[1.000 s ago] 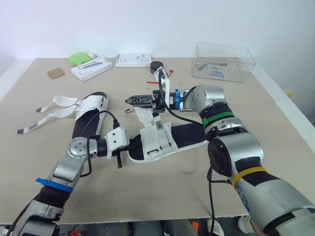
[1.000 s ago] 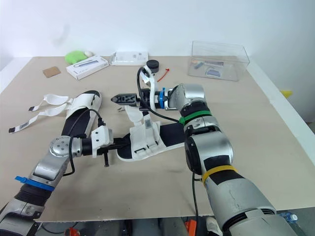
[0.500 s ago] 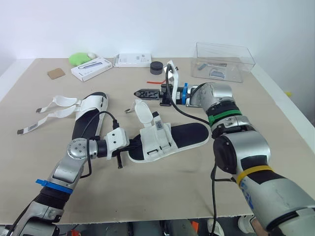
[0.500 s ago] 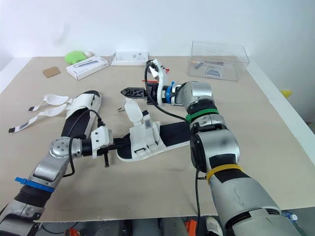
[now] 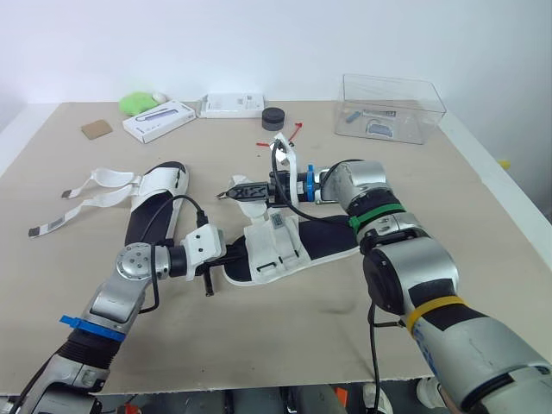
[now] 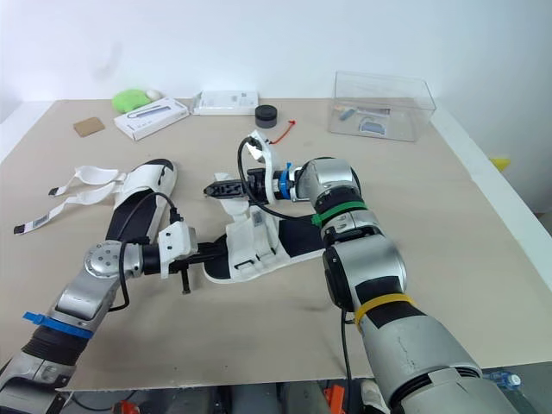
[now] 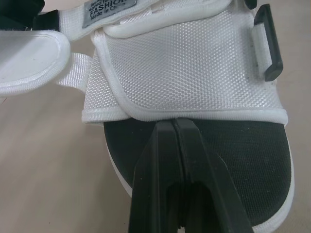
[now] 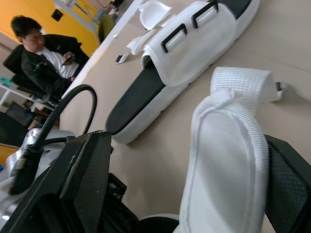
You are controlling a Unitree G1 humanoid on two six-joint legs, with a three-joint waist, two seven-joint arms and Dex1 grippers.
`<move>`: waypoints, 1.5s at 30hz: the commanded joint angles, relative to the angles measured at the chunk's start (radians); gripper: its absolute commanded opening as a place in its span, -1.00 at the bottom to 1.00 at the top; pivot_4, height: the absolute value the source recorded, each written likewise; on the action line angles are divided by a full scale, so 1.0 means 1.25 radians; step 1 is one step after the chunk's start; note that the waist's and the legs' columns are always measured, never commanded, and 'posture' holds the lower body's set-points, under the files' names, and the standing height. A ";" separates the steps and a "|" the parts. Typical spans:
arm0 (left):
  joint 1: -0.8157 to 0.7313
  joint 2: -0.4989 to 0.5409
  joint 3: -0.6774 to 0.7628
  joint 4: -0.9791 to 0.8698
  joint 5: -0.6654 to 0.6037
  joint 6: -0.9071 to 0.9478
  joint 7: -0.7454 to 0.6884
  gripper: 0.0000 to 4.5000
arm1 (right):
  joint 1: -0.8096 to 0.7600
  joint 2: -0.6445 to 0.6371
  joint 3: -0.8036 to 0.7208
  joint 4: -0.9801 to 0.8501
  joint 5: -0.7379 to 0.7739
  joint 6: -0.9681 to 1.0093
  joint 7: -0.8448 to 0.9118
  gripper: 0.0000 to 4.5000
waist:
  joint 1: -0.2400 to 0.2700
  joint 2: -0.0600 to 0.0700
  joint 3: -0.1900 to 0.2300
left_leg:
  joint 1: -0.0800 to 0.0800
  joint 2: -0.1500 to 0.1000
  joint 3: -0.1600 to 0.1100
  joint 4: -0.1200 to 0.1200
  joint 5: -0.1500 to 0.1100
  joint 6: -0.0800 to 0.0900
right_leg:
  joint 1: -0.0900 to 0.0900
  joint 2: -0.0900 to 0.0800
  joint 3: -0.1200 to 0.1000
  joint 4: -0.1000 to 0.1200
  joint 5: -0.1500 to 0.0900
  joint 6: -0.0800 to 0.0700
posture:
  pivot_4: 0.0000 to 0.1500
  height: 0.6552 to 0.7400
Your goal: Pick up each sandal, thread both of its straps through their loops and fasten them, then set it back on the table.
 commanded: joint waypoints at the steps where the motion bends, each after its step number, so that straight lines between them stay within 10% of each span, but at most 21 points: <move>1: 0.015 0.008 -0.007 -0.007 0.006 0.008 -0.006 -1.00 | -0.049 0.008 -0.018 0.004 0.038 0.071 0.069 0.97 | 0.000 0.000 0.000 | 0.000 0.000 0.000 0.000 0.000 0.000 | 0.000 0.000 0.000 0.000 0.000 0.000 | 1.00 1.00; 30: 0.008 -0.001 -0.013 0.012 0.009 -0.002 -0.004 -1.00 | -0.101 0.016 -0.134 0.047 0.076 0.116 -0.024 0.97 | 0.000 0.000 0.000 | 0.000 0.000 0.000 0.000 0.000 0.000 | 0.000 0.000 0.000 0.000 0.000 0.000 | 1.00 1.00; 39: 0.008 -0.001 -0.013 0.011 0.007 -0.001 -0.006 -1.00 | -0.092 0.011 -0.147 0.044 0.083 0.119 -0.032 -0.93 | 0.000 0.000 0.000 | 0.000 0.000 0.000 0.000 0.000 0.000 | 0.000 0.000 0.000 0.000 0.000 0.000 | 1.00 1.00; 45: 0.007 -0.001 -0.014 0.010 0.007 0.000 -0.007 -1.00 | -0.076 0.001 -0.121 0.004 0.071 0.060 0.015 -0.99 | 0.000 0.000 0.000 | 0.000 0.000 0.000 0.000 0.000 0.000 | 0.000 0.000 0.000 0.000 0.000 0.000 | 1.00 1.00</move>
